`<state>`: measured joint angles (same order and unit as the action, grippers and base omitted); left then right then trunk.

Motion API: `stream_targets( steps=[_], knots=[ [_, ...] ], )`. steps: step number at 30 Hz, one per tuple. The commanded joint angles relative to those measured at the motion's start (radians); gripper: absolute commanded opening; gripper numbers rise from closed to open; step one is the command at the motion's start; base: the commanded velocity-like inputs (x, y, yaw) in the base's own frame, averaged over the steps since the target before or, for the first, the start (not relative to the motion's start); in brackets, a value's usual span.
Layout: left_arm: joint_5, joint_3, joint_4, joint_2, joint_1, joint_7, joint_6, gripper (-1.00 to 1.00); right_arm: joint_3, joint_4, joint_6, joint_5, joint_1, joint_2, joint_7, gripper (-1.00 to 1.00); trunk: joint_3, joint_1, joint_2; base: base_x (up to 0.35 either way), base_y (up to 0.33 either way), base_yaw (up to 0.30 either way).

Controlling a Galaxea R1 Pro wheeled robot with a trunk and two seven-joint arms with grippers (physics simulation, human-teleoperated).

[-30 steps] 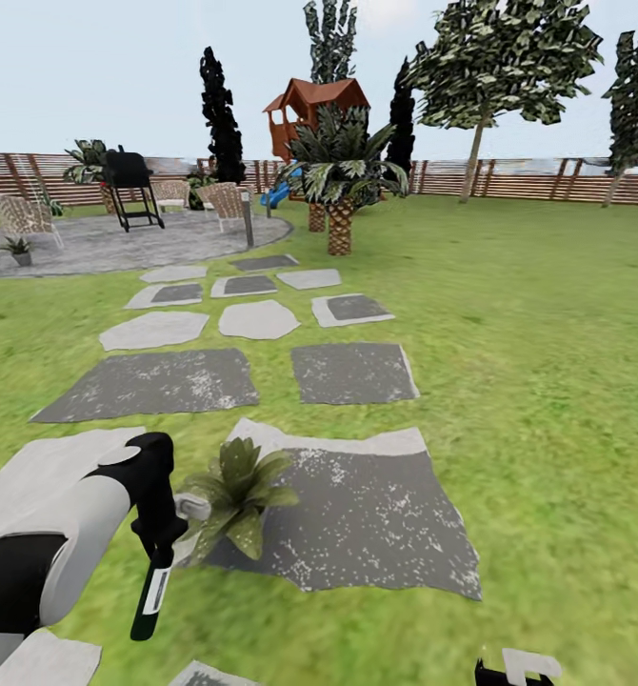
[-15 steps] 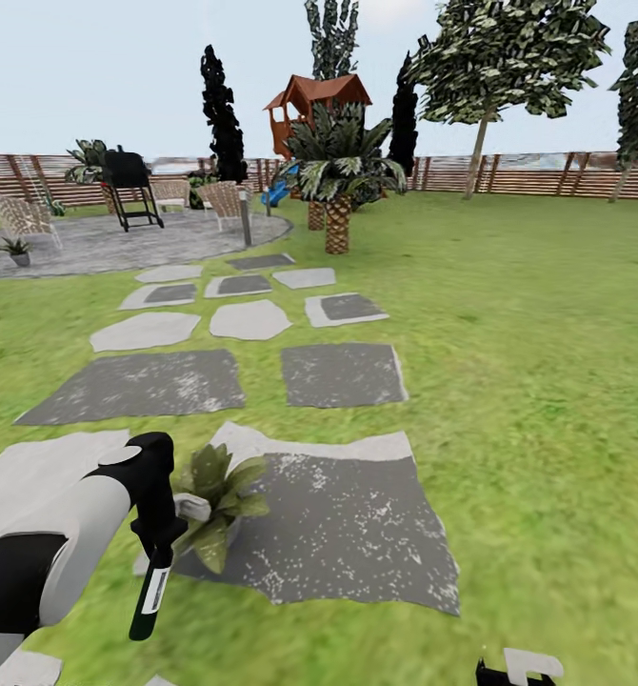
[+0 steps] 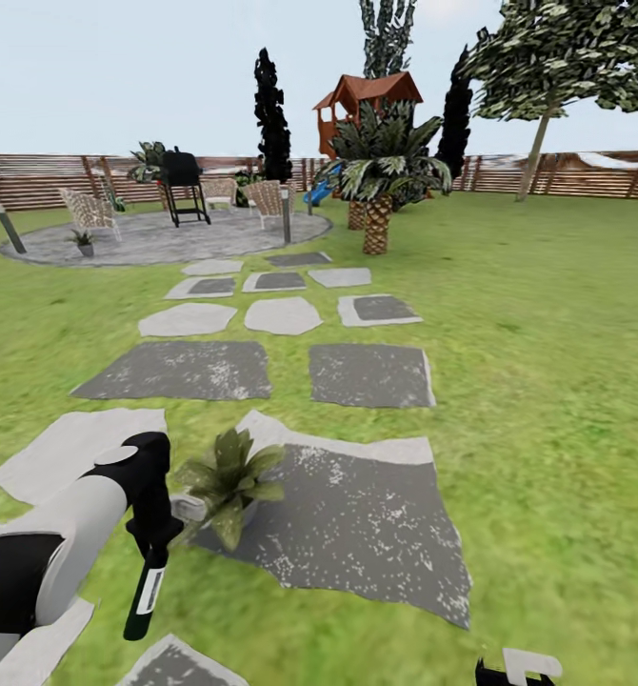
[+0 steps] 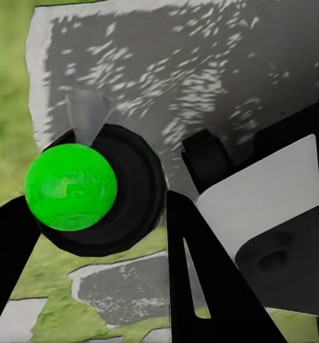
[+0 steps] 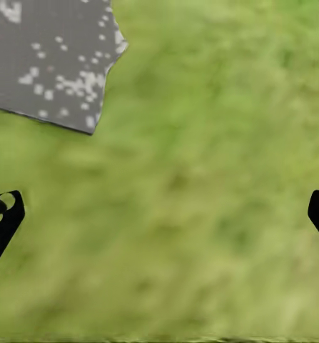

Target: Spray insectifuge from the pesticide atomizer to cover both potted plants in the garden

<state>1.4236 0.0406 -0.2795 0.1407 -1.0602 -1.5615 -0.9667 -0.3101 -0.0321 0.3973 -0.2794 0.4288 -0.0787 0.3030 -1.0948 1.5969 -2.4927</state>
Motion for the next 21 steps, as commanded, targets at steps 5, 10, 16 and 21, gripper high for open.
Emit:
stream_targets(
  steps=[5,10,16,21],
  knots=[
    [0.005,0.013,-0.001,0.002,-0.003,-0.009,-0.011,-1.0,-0.007,0.001,0.003,-0.011,0.001,0.0,0.004,1.0,-0.001,-0.001,0.0,-0.252,0.128,0.277],
    [0.007,0.013,-0.001,0.0,-0.014,-0.009,-0.009,-1.0,-0.007,0.001,0.003,-0.011,0.001,-0.001,0.004,1.0,-0.001,-0.001,0.0,-0.022,0.013,0.189],
    [0.075,0.024,-0.002,-0.013,-0.028,-0.009,-0.009,-1.0,-0.007,0.003,0.003,-0.012,0.001,-0.004,0.002,1.0,-0.001,-0.001,0.0,-0.001,0.001,0.012],
    [0.091,0.026,-0.046,-0.031,-0.058,-0.009,-0.008,-1.0,-0.007,0.003,0.003,-0.012,0.001,-0.007,0.002,1.0,-0.001,-0.001,0.0,0.0,0.0,0.0]
  ],
)
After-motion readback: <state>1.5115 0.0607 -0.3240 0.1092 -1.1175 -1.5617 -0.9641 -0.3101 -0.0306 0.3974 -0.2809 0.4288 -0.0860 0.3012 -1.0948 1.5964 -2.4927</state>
